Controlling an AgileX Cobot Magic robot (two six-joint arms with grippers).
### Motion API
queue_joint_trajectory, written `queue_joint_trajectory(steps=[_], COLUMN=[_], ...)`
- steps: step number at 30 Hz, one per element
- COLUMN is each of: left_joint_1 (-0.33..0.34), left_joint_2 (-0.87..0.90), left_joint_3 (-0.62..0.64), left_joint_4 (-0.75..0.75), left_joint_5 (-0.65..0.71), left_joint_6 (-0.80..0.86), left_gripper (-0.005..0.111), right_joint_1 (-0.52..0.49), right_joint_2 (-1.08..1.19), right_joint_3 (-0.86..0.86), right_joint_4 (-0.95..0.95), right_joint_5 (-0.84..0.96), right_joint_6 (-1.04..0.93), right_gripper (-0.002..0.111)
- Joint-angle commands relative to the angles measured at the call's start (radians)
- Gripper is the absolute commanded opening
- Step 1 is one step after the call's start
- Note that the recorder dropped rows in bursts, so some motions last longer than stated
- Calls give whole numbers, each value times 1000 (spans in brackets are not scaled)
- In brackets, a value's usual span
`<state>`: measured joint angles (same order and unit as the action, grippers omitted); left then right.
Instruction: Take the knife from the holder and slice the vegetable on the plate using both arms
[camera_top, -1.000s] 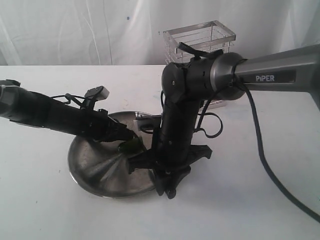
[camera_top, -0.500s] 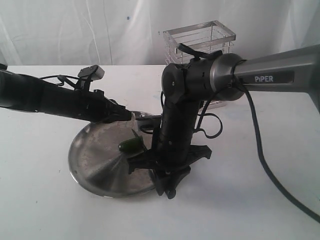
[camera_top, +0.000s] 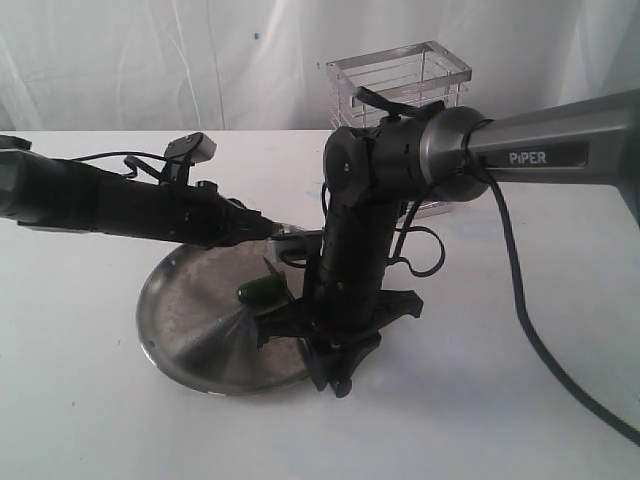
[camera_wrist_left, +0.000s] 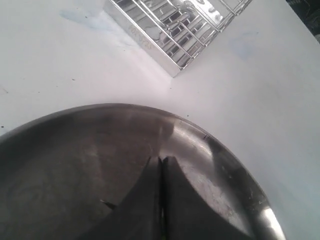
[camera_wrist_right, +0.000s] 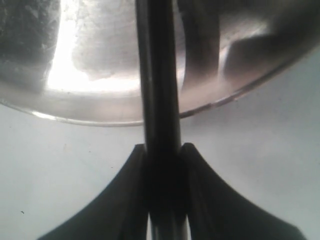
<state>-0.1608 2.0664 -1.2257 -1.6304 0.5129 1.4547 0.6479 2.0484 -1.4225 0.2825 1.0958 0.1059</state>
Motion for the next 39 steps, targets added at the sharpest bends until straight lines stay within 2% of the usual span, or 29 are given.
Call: queue_joint_trajectory(steps=[1, 16, 19, 26, 30, 34, 39], left_joint_1=[-4, -4, -4, -4, -4, -4, -1], left_joint_2=[28, 81, 81, 81, 81, 72, 23], left_joint_3=[-9, -9, -9, -9, -9, -9, -11], left_joint_4=[-16, 11, 85, 359, 438, 438, 365], left_joint_5=[44, 43, 37, 37, 41, 43, 35], left_joint_6=[12, 37, 15, -201, -277, -279, -274], left_gripper=[0, 0, 0, 0, 0, 0, 0], right_joint_1=[-1, -1, -1, -1, -1, -1, -1], right_joint_2=[-2, -2, -2, -2, -2, -2, -2], right_joint_3=[5, 5, 5, 5, 5, 5, 5], right_joint_4=[-6, -6, -12, -21, -21, -28, -33], right_joint_5=[-4, -7, -7, -4, 6, 50, 58], right_joint_6=[3, 3, 3, 3, 3, 3, 3], right_gripper=[0, 0, 0, 0, 0, 0, 0])
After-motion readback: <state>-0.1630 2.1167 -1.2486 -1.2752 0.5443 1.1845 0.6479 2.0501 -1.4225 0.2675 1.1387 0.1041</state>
